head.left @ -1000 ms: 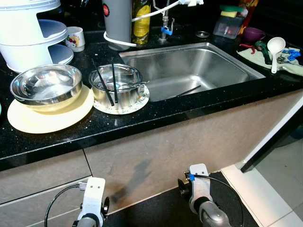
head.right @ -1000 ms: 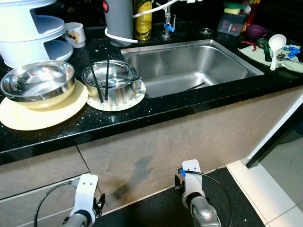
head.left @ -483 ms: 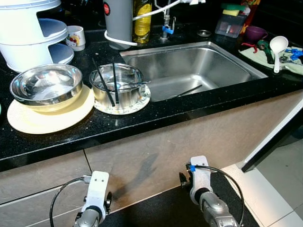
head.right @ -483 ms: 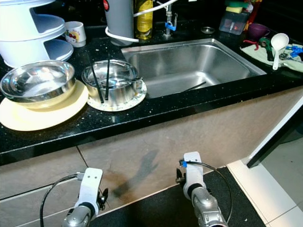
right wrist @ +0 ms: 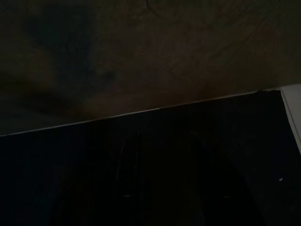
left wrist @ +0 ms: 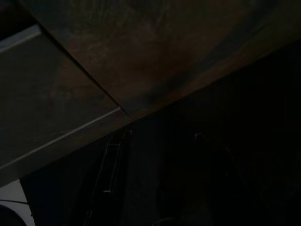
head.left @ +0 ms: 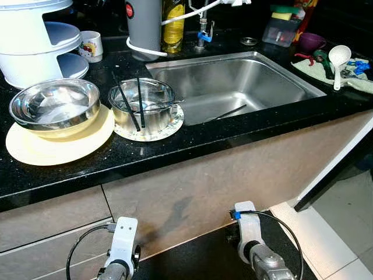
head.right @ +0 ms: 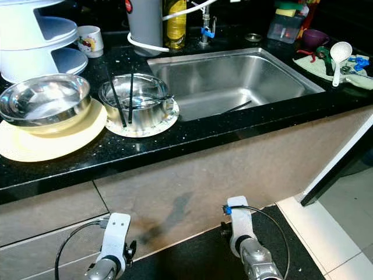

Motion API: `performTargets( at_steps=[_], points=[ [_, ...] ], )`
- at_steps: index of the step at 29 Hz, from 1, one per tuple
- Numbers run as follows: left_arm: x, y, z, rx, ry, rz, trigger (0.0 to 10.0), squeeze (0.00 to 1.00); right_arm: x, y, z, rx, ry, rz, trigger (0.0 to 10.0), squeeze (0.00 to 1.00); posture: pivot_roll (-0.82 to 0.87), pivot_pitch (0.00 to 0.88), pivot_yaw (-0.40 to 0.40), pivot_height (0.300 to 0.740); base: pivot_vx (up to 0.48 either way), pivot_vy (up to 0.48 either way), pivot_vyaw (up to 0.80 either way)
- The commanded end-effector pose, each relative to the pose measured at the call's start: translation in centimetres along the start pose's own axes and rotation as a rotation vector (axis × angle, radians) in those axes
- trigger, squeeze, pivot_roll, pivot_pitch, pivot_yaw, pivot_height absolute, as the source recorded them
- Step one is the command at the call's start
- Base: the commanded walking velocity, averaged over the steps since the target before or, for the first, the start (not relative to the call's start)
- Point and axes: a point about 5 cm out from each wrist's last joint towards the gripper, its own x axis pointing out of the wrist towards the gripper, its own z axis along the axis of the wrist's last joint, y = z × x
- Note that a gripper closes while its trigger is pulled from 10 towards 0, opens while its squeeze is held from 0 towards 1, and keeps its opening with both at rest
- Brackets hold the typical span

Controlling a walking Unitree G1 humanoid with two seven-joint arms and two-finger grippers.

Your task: Kitchen organization

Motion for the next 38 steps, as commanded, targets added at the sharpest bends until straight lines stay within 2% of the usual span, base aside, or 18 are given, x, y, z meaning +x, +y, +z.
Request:
performTargets(
  at_steps=[1, 10, 38],
  points=[
    [-0.2, 0.0, -0.8, -0.005, 0.025, 0.000, 10.0, 0.00, -0.1, 0.0, -0.8, 0.025, 0.029, -0.001, 10.0, 0.00, -0.09, 0.195, -0.073, 0.740, 0.000, 0.000, 0.00],
    [0.1, 0.3, -0.4, -0.003, 0.003, 0.008, 10.0, 0.00, 0.1, 0.1, -0.5, 0.062, 0.029, 0.019, 10.0, 0.00, -0.09, 0.201, -0.061, 0.740, 0.000, 0.000, 0.00],
    [0.3, -0.1, 0.5, 0.013, -0.012, 0.008, 10.0, 0.00, 0.4, 0.0, -0.2, 0.071, 0.027, 0.008, 10.0, 0.00, -0.07, 0.144, -0.062, 0.740, 0.000, 0.000, 0.00]
  ],
)
